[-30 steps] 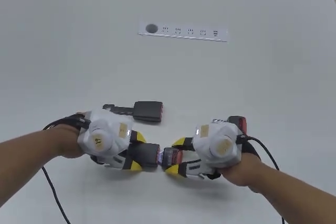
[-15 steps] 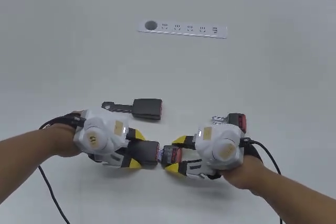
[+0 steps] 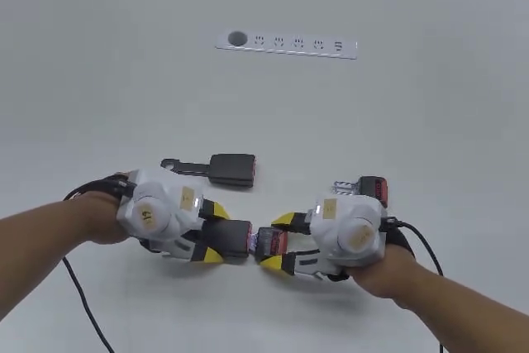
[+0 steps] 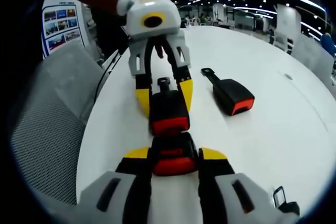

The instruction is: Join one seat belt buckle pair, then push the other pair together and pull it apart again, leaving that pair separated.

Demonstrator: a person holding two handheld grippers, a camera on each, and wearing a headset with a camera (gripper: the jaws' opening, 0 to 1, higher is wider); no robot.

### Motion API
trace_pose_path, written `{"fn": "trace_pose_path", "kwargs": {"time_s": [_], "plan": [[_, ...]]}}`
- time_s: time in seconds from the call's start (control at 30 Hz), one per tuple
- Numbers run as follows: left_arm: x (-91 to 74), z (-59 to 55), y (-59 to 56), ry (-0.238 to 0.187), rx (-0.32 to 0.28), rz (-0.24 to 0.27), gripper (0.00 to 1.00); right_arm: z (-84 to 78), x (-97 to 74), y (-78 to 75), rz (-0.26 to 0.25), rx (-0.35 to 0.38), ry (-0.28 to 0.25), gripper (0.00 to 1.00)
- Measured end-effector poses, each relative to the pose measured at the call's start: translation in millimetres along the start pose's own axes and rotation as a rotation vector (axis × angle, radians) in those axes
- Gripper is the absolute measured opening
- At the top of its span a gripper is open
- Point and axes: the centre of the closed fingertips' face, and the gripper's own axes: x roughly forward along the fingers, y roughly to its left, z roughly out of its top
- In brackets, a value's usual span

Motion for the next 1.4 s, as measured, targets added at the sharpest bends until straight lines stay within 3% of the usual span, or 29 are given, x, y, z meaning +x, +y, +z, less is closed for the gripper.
{"fn": "trace_pose_path", "kwargs": {"time_s": [0.7, 0.93, 1.1, 1.13, 1.2, 1.27, 1.33, 1.4], "plan": [[0.2, 1.1, -0.3, -0.001, -0.011, 0.002, 0.35, -0.5, -0.5, -0.1, -0.013, 0.008, -0.019, 0.33], [1.0, 1.7, -0.1, 0.025, -0.016, 0.006, 0.35, 1.4, 0.5, 1.0, -0.014, 0.001, 0.011, 0.36], [0.9, 2.1, -1.1, 0.062, -0.002, 0.033, 0.35, 3.7, 1.6, 1.1, -0.037, -0.055, 0.058, 0.37], [-0.1, 1.2, -0.3, 0.078, -0.002, 0.046, 0.35, 4.1, 1.2, -0.1, -0.057, -0.053, 0.071, 0.39], [-3.8, 3.0, 0.6, 0.085, -0.025, 0.073, 0.36, 19.3, -0.7, 0.1, -0.071, -0.017, -0.004, 0.51], [-8.8, 12.9, 3.1, 0.024, -0.081, 0.104, 0.38, 28.9, -4.5, -4.3, -0.102, -0.004, -0.045, 0.64], [-16.5, 18.6, 9.7, -0.013, -0.174, 0.149, 0.49, 31.7, -7.6, -4.4, -0.110, -0.008, -0.051, 0.72], [-22.3, 24.2, 13.1, -0.053, -0.206, 0.164, 0.61, 32.3, -9.6, -4.8, -0.122, -0.003, -0.052, 0.79]]}}
